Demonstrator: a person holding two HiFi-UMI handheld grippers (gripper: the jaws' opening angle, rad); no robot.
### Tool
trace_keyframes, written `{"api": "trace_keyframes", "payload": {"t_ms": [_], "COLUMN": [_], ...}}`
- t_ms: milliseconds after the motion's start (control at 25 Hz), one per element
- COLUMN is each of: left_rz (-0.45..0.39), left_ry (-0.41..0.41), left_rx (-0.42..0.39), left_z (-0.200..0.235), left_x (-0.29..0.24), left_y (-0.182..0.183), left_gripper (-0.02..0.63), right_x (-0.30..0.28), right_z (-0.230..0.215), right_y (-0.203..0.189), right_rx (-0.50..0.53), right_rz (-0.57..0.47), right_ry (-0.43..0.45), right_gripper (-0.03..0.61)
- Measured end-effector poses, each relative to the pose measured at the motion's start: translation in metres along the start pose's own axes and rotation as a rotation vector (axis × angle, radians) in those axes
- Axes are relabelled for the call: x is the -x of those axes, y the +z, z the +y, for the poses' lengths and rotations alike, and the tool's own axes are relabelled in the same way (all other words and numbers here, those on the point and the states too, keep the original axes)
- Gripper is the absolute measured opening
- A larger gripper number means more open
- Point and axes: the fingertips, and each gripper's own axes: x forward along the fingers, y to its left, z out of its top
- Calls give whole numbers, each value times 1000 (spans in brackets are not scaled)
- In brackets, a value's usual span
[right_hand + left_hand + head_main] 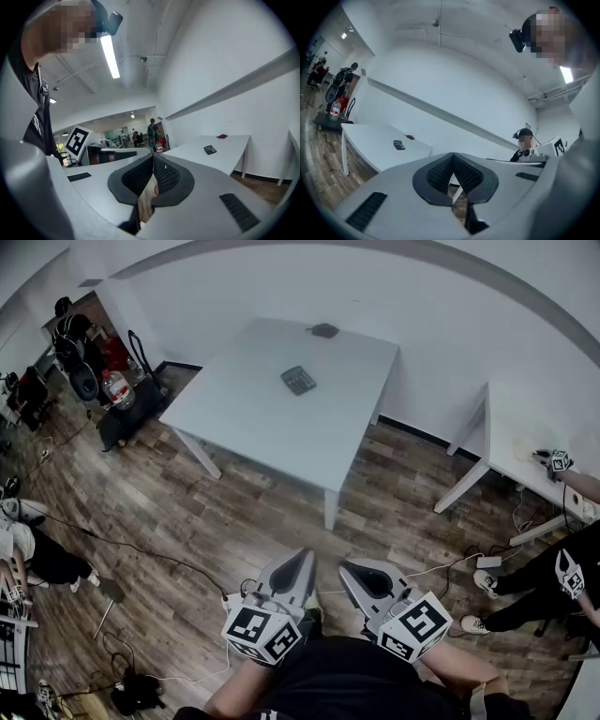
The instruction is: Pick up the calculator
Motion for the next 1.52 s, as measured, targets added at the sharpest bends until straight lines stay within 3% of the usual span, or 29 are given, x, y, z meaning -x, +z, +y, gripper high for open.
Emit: {"api": "trace_keyframes", "payload": {"t_ms": [320, 560, 720, 960, 1160, 1520], "left_rz": [17, 30, 51, 92, 120, 213], "left_ry": [-22, 3, 24, 69, 67, 62], "left_rx": [-19, -40, -12, 1, 14, 13], "left_z": [108, 174, 214, 271, 319, 409], "left_x": [-67, -112, -142, -195, -264, -376], "left_y": [53, 72, 80, 86, 86, 53], "left_gripper": [6, 6, 6, 6, 6, 6], "right_x": [-111, -160, -190, -233, -272, -330], "right_z": [-47, -68, -79, -103, -147, -228], "right_y": [33, 48, 57, 61, 61, 41], "right_rx": [5, 22, 23, -6, -40, -169], "right_rz": [11, 27, 29, 16, 23, 87], "right_ry": [-31, -29, -4, 67, 117, 176], "right_gripper": [14, 14, 14, 14, 14, 14]}}
